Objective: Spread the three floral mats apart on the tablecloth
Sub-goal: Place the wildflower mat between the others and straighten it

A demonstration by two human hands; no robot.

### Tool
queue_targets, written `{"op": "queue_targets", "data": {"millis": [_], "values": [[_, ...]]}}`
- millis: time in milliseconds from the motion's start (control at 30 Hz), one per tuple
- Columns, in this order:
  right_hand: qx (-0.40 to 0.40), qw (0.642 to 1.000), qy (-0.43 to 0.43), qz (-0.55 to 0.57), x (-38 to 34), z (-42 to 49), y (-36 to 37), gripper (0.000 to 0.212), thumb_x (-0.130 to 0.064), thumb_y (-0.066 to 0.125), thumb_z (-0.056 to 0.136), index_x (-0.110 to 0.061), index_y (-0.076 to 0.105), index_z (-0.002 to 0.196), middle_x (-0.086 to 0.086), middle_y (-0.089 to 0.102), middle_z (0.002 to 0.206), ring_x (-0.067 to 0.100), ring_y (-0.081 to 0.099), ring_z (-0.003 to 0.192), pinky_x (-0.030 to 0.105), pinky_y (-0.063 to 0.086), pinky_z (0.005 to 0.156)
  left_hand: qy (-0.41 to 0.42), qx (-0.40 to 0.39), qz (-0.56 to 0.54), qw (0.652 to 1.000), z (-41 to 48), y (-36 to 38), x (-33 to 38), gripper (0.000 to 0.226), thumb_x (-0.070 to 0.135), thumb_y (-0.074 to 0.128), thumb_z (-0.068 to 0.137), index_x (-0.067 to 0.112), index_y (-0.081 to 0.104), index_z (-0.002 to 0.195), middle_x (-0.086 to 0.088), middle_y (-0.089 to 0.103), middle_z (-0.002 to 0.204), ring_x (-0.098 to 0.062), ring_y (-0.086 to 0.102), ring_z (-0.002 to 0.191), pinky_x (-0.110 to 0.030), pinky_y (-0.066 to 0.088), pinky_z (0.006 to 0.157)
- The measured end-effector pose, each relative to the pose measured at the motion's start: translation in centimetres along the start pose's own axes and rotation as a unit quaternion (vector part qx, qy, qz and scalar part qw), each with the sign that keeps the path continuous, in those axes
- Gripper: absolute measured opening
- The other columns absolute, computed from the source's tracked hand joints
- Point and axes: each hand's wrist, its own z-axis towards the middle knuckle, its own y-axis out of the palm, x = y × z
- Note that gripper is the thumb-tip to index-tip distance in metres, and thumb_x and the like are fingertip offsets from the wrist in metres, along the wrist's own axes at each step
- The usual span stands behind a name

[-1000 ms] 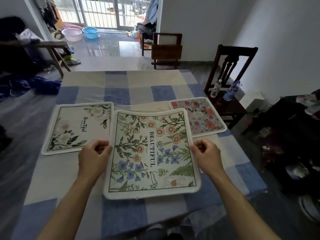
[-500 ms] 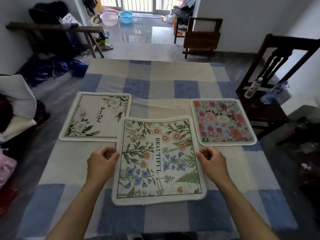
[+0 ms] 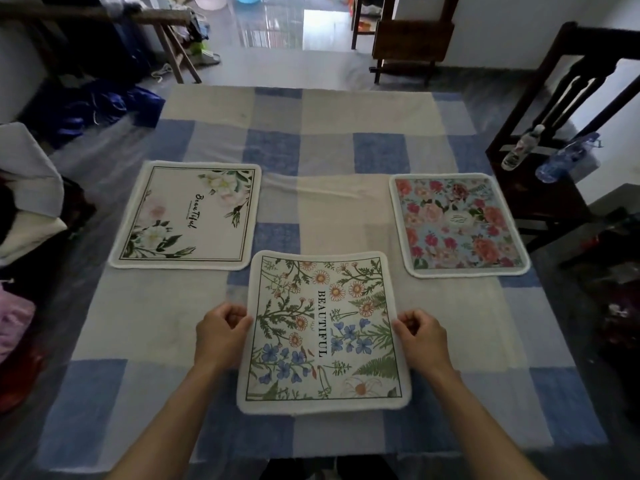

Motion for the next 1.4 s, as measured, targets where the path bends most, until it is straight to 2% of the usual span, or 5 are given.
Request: {"op": "queue_targets", "data": {"millis": [433, 833, 1167, 1267, 1400], "values": [[0.030, 0.998, 0.042, -0.046, 1.3, -0.8, 1.0, 0.011, -0.010, 0.071, 0.085, -0.019, 0.065, 0.089, -0.011, 0.065, 0.078, -0.001, 0.061, 0.073, 0.005, 0.036, 0.056, 0.023, -0.055, 0.216, 0.975, 3.4, 0.9, 0.9, 0.022, 0.021, 0.075, 0.080, 0.015, 0.062, 0.096, -0.006, 0.068, 0.090, -0.019, 0.062, 0.079, -0.029, 0.048, 0.070], [0.154, 0.982, 0.105, -0.021, 0.8, -7.0, 2.2, 0.014, -0.012, 0.069, 0.087, -0.012, 0.067, 0.101, -0.005, 0.063, 0.082, 0.014, 0.062, 0.077, 0.022, 0.048, 0.065, 0.304, -0.149, 0.234, 0.911, 8.1, 3.5, 6.8, 0.021, 0.022, 0.067, 0.089, 0.013, 0.071, 0.107, -0.007, 0.066, 0.104, -0.023, 0.062, 0.093, -0.039, 0.053, 0.085], [0.185, 0.946, 0.264, -0.029, -0.2, -13.6, 6.7, 0.008, -0.015, 0.065, 0.090, -0.012, 0.062, 0.083, 0.000, 0.061, 0.075, 0.015, 0.055, 0.068, 0.026, 0.039, 0.057, 0.408, -0.214, 0.269, 0.846, 10.9, 7.1, 9.0, 0.022, 0.018, 0.058, 0.093, 0.012, 0.071, 0.110, -0.010, 0.068, 0.106, -0.025, 0.061, 0.095, -0.040, 0.051, 0.087], [0.162, 0.948, 0.271, -0.041, -0.6, -14.1, 8.0, 0.028, -0.013, 0.063, 0.088, -0.015, 0.056, 0.061, -0.005, 0.052, 0.053, 0.003, 0.041, 0.045, 0.014, 0.030, 0.036, 0.427, -0.218, 0.301, 0.824, 11.5, 8.1, 9.4, 0.027, 0.018, 0.059, 0.091, 0.010, 0.067, 0.116, -0.012, 0.063, 0.111, -0.029, 0.058, 0.100, -0.040, 0.047, 0.089], [0.182, 0.940, 0.288, -0.005, -1.5, -14.1, 9.3, 0.049, -0.024, 0.068, 0.088, -0.021, 0.043, 0.046, -0.010, 0.042, 0.035, 0.001, 0.038, 0.030, 0.008, 0.036, 0.039, 0.431, -0.235, 0.342, 0.802, 12.1, 8.8, 9.6, 0.029, 0.017, 0.060, 0.089, 0.007, 0.065, 0.116, -0.016, 0.062, 0.109, -0.033, 0.058, 0.098, -0.041, 0.048, 0.086]]}}
